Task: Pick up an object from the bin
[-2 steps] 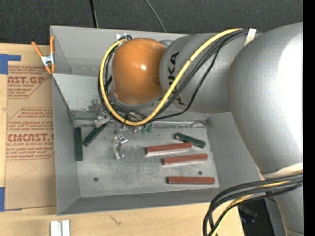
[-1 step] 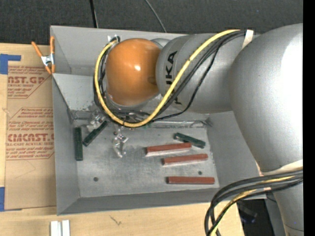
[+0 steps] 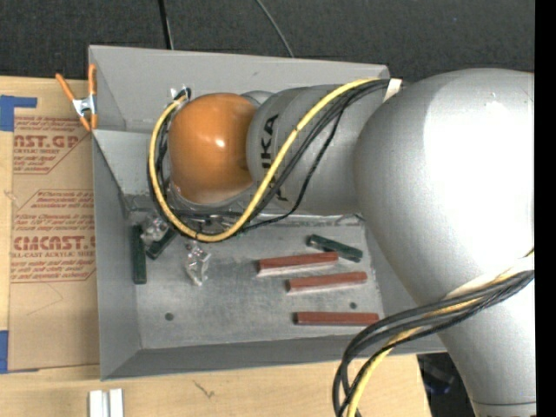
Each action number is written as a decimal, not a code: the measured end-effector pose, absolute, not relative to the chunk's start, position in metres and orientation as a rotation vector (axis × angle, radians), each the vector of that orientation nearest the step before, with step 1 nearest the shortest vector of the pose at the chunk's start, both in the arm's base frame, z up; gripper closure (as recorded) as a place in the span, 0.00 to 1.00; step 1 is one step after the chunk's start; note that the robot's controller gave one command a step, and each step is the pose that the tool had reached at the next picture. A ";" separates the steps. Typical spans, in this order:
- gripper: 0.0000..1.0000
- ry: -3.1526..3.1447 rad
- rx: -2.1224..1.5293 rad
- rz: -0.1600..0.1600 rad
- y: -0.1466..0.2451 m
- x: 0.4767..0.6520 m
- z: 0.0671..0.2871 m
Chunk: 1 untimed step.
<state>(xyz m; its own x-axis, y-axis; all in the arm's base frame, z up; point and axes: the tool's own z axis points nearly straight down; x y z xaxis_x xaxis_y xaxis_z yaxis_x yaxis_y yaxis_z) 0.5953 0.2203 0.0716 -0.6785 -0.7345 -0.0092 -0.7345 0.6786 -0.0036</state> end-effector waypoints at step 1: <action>1.00 2.873 -1.261 0.005 0.219 0.591 0.080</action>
Offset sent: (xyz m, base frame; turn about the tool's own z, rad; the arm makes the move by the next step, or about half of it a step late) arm 0.0000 0.0000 0.0000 0.0000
